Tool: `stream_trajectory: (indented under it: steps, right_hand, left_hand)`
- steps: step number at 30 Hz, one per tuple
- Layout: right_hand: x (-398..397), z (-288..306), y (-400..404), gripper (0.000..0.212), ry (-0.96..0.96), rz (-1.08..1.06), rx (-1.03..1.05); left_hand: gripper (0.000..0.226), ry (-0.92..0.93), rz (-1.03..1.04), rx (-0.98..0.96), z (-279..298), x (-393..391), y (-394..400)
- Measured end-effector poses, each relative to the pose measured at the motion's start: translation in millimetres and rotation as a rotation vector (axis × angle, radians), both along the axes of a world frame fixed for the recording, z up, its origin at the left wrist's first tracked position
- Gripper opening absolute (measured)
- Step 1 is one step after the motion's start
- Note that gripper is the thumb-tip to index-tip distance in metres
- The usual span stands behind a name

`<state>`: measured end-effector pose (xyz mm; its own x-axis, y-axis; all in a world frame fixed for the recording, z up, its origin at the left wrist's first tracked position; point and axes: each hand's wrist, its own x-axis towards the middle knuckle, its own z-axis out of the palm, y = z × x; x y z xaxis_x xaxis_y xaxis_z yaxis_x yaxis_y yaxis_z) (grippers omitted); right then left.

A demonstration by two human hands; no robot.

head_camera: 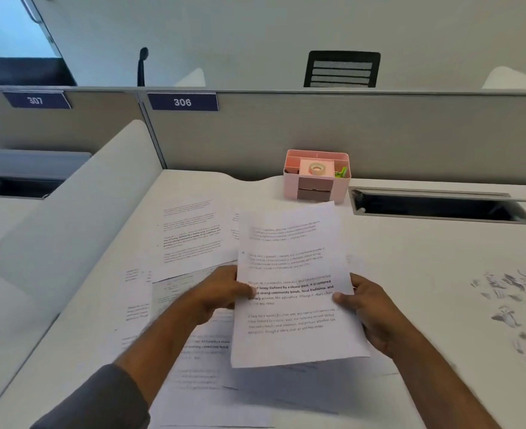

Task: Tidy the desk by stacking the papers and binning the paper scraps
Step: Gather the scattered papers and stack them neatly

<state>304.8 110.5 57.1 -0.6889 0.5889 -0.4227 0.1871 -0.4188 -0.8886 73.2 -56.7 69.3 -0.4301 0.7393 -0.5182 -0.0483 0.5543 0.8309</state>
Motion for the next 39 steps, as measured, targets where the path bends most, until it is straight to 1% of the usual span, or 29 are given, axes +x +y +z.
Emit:
stream_trajectory:
  steps: [2,3,5,6,8,9,10,12,13,14,15,17,20,22,23,27,30,32,34,37,39]
  right_hand:
    - [-8,-2,-1,0.03,0.01,-0.043,-0.013]
    - [-12,-3,-1,0.03,0.018,-0.07,-0.021]
    - [-18,-5,1,0.03,0.041,-0.116,-0.032]
    - [-21,-6,2,0.031,0.053,-0.129,-0.035]
    - [-26,-8,4,0.032,0.06,-0.145,-0.036]
    - [-29,-9,5,0.032,0.057,-0.151,-0.034]
    - [-32,-9,6,0.032,0.054,-0.154,-0.03]
    - [-40,-9,8,0.033,0.053,-0.151,-0.024]
    - [-44,-10,8,0.033,0.052,-0.146,-0.022]
    - [-48,-10,8,0.033,0.048,-0.139,-0.018]
    - [-52,-9,8,0.032,0.042,-0.133,-0.011]
    - [-59,-9,8,0.032,0.031,-0.124,0.004]
    - [-66,-9,8,0.031,0.023,-0.127,0.006]
    - [-67,-10,7,0.032,0.013,-0.139,0.005]
    - [-67,-11,6,0.032,0.008,-0.141,0.006]
    - [-67,-13,3,0.032,-0.009,-0.144,0.01]
    - [-65,-14,1,0.032,-0.02,-0.138,0.015]
    - [-63,-14,2,0.031,-0.018,-0.134,0.018]
    - [-60,-13,2,0.032,-0.017,-0.138,0.021]
    - [-56,-12,4,0.033,-0.013,-0.154,0.028]
    - [-52,-12,5,0.033,-0.013,-0.159,0.032]
  left_hand:
    - [0.019,0.044,-0.007,-0.095,-1,-20,-6]
    - [0.018,0.072,0.043,-0.123,-3,-31,-10]
    - [0.019,0.167,0.225,-0.148,-9,-58,-18]
    - [0.021,0.253,0.325,-0.158,-14,-73,-22]
    - [0.031,0.449,0.459,-0.236,-25,-103,-30]
    - [0.041,0.517,0.495,-0.302,-30,-118,-32]
    - [0.054,0.546,0.52,-0.378,-33,-129,-34]
    - [0.085,0.533,0.533,-0.556,-38,-145,-35]
    - [0.095,0.551,0.491,-0.647,-41,-151,-35]
    - [0.1,0.596,0.42,-0.725,-45,-156,-34]
    - [0.1,0.65,0.348,-0.783,-49,-159,-33]
    - [0.09,0.704,0.274,-0.822,-54,-161,-28]
    - [0.064,0.596,0.333,-0.776,-56,-163,-18]
    - [0.049,0.581,0.33,-0.757,-55,-164,-14]
    - [0.049,0.577,0.313,-0.766,-54,-166,-14]
    - [0.067,0.48,0.314,-0.672,-54,-179,-18]
    - [0.068,0.443,0.338,-0.652,-55,-186,-20]
    - [0.067,0.472,0.383,-0.674,-59,-186,-22]
    - [0.066,0.571,0.458,-0.652,-62,-184,-27]
    - [0.062,0.653,0.595,-0.398,-66,-180,-35]
    - [0.053,0.716,0.625,-0.284,-64,-176,-43]
